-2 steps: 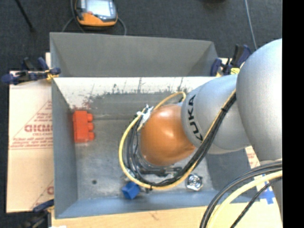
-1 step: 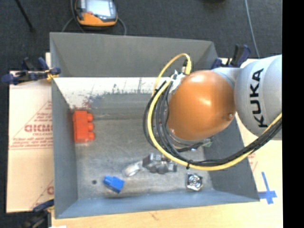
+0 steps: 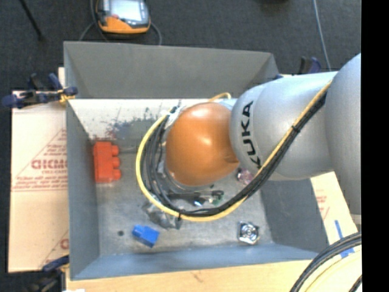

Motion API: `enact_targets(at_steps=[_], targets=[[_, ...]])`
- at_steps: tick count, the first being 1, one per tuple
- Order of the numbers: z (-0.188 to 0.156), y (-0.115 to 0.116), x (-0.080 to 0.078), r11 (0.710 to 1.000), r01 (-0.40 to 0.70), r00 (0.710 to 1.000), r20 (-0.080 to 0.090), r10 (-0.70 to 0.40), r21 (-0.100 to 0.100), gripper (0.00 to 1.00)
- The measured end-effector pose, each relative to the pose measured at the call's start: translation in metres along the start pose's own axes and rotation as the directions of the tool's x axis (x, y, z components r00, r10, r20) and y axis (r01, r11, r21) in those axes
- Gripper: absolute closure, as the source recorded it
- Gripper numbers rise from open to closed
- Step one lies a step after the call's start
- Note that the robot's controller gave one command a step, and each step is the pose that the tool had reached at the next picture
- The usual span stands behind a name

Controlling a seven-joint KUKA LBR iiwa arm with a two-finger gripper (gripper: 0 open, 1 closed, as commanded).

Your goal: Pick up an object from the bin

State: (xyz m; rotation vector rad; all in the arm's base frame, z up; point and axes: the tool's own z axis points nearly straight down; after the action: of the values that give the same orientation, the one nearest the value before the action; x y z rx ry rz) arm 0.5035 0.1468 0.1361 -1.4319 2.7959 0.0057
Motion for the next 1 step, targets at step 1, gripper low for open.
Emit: enact_targets(at_steps=[1], targets=[[-0.0017,-0.0019,0.0007,1.000,-0.004,1.000,0.001,0.004,0.003,0.00]])
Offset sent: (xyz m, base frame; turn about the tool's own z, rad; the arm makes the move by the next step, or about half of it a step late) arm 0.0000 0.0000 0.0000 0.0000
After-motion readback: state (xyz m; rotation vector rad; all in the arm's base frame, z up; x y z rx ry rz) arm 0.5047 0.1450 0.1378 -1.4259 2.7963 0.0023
